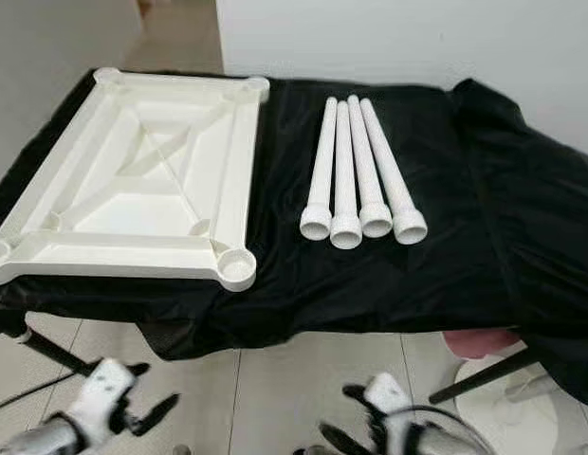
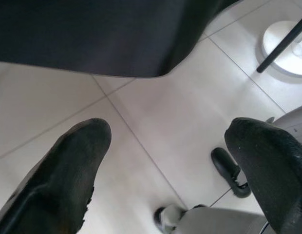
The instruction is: Building children table
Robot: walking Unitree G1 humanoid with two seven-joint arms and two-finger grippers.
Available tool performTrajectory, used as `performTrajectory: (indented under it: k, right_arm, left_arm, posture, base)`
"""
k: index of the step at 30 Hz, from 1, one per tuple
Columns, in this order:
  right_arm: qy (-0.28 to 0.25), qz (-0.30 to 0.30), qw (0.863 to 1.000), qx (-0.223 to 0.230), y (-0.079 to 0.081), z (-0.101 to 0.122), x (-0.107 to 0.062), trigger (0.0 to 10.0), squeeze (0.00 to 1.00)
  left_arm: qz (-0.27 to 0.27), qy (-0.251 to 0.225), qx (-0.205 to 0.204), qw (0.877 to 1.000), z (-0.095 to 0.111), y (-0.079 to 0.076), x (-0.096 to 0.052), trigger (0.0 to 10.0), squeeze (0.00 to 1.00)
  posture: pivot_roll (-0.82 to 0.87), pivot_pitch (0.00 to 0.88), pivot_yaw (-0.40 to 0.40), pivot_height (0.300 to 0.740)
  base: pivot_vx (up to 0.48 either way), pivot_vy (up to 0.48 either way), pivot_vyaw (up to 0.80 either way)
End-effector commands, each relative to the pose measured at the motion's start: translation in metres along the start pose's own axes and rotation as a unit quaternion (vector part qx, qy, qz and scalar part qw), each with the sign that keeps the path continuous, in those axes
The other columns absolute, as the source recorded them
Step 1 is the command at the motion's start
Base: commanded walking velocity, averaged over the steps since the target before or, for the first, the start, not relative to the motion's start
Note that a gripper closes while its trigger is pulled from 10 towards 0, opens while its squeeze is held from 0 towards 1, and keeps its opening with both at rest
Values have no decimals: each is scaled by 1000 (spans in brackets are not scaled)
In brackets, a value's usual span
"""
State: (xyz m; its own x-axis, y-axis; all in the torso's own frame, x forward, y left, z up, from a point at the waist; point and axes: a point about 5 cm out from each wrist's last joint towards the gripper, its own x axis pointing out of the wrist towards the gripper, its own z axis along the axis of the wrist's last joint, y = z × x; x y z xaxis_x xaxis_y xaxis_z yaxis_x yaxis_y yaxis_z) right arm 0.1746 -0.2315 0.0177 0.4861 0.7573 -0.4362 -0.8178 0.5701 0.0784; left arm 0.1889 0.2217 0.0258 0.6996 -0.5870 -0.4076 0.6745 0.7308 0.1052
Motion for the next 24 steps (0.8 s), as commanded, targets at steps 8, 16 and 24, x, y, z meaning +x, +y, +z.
performTrajectory:
  k: [8, 16, 24]
  right_arm:
    - [-131, 77, 987, -57, -3, 97, -21, 10000, 0]
    - [-247, 30, 967, -47, -16, 149, -21, 10000, 0]
    - [-301, -100, 948, -9, -43, 172, -6, 10000, 0]
  left_arm:
    - [-333, -104, 22, 937, 72, -24, -24, 10000, 0]
    - [-279, -196, 4, 940, 120, -11, -28, 10000, 0]
    - [-181, -229, -21, 956, 140, 10, -17, 10000, 0]
  posture:
    - [-16, 121, -11, 740]
    - [-10, 107, -23, 740]
    - [-2, 91, -31, 740]
  base:
    - [0, 0, 0]
    - [0, 0, 0]
    - [0, 0, 0]
